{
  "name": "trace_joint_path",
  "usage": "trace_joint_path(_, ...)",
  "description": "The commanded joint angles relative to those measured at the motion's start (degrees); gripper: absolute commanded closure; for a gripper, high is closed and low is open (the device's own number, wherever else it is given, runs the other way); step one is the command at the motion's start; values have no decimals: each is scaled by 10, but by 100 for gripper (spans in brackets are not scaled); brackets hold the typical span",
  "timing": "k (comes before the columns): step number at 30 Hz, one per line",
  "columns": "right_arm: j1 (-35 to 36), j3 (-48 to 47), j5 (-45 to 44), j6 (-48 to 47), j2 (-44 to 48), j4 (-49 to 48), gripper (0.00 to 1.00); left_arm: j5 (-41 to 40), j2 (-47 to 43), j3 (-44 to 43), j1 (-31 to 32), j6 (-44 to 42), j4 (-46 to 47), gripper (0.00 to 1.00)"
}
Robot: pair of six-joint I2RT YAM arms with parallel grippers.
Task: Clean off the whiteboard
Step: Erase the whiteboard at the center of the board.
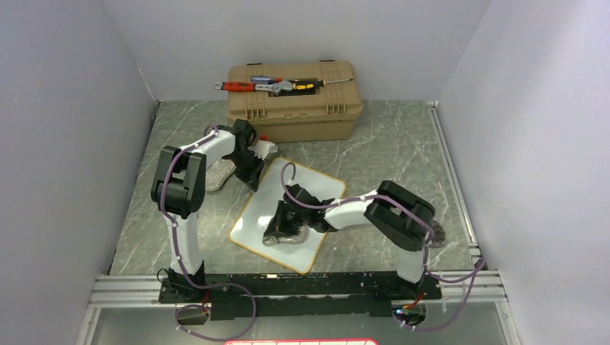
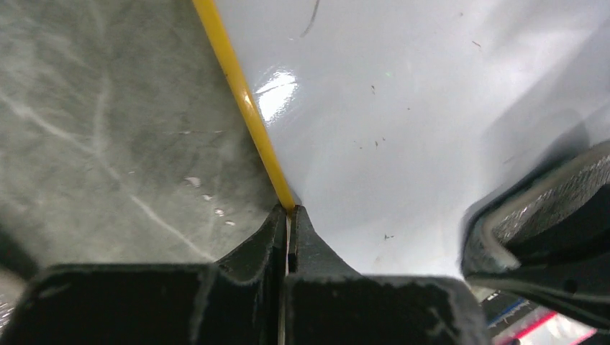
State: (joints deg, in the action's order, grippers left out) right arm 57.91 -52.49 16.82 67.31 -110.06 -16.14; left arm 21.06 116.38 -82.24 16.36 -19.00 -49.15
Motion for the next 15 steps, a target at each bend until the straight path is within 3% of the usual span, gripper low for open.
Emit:
trace_joint_path(1, 8, 30, -75, -9, 20, 108, 100, 40, 47, 45, 17, -15, -45, 97)
trace_joint_path(6, 46, -188, -48, -51, -103, 179, 100, 38, 56, 33, 17, -14, -55, 97)
trace_joint_path(9, 59, -269, -39, -52, -156, 199, 100, 35, 56, 30, 17, -12, -56, 97)
trace_joint_path(12, 62, -251, -24, -50, -150, 188, 100, 28, 51, 38, 17, -13, -51, 97)
trace_joint_path(15, 49, -155, -37, -48, -84, 175, 100, 23, 49, 46, 15, -16, -47, 97)
